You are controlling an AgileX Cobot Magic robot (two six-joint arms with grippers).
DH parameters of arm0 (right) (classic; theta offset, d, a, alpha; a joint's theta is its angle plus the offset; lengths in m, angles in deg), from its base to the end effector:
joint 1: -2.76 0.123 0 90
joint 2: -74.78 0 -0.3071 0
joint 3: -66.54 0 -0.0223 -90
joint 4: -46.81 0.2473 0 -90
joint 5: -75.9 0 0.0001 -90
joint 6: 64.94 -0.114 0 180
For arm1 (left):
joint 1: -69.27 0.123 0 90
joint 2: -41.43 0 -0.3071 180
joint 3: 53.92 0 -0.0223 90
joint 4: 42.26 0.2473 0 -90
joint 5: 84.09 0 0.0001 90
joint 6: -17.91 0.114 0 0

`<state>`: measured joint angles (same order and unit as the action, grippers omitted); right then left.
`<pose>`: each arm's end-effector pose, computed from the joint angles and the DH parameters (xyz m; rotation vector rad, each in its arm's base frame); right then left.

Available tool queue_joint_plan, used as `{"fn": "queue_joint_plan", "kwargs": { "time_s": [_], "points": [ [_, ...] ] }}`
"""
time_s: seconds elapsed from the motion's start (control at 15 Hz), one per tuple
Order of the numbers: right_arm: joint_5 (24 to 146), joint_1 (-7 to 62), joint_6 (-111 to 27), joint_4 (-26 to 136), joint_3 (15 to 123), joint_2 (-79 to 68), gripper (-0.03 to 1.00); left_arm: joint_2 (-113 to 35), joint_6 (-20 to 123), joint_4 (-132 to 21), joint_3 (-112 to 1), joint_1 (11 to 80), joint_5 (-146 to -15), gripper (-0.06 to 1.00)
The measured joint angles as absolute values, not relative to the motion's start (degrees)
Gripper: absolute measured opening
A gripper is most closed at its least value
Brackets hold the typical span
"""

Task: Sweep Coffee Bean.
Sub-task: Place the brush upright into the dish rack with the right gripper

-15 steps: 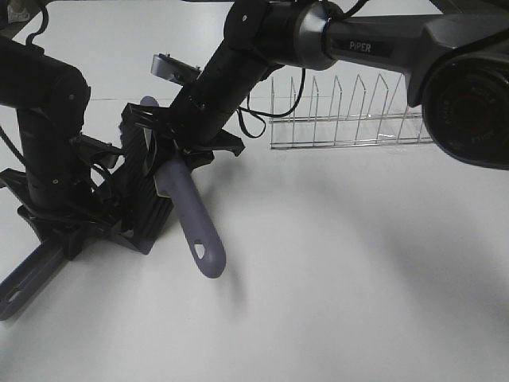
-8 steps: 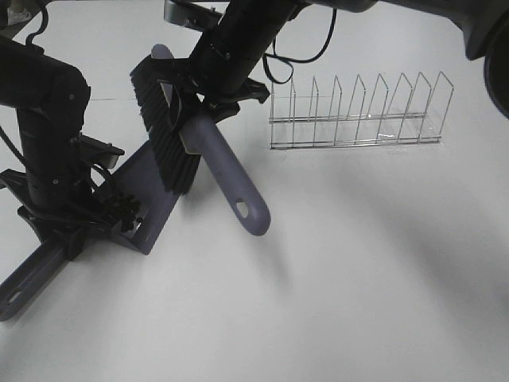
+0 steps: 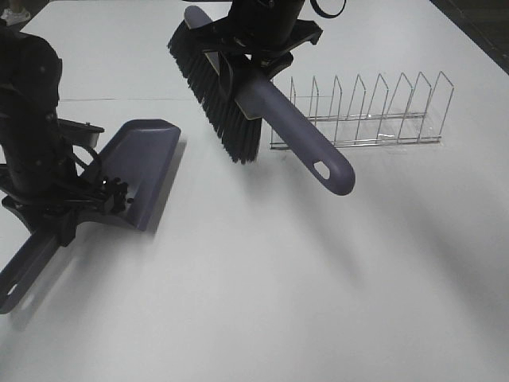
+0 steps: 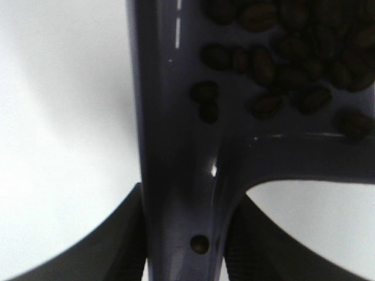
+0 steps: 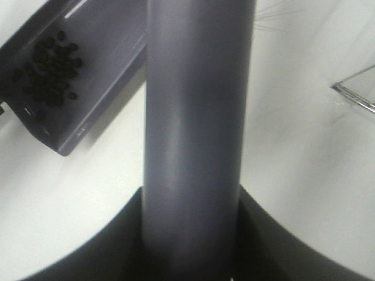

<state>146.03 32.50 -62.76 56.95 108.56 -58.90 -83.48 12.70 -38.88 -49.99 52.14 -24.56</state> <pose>0.4209 0.2622 0.2536 -0.7386 2.7569 0.3536 0.3513 -0.1022 0.1245 -0.3623 -2.9837 -0.1143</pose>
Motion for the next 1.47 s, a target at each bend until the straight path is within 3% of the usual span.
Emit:
{"fn": "queue_joint_plan", "kwargs": {
  "time_s": [0.27,0.6,0.87,1.27,1.47],
  "points": [
    [146.15,32.50,-67.00,51.79,106.27,-55.00,0.31,-80.44,12.64,-40.48,-49.99,55.00,-22.90,0.33],
    [146.09,31.93,-67.29,45.20,91.89,-44.46,0.31,-78.95,12.53,-40.48,-49.99,55.34,-22.72,0.33],
    [146.21,22.76,-69.81,44.97,73.61,-34.61,0.31,-78.20,12.53,-40.48,-49.99,55.34,-24.04,0.33],
    [142.94,9.35,-73.42,44.86,63.24,-33.63,0.31,-78.15,10.58,-40.48,-49.99,55.34,-26.22,0.33],
    [141.39,6.77,-74.68,43.83,63.24,-34.09,0.31,-78.15,10.29,-40.48,-49.99,55.34,-26.33,0.33]
  ]
}}
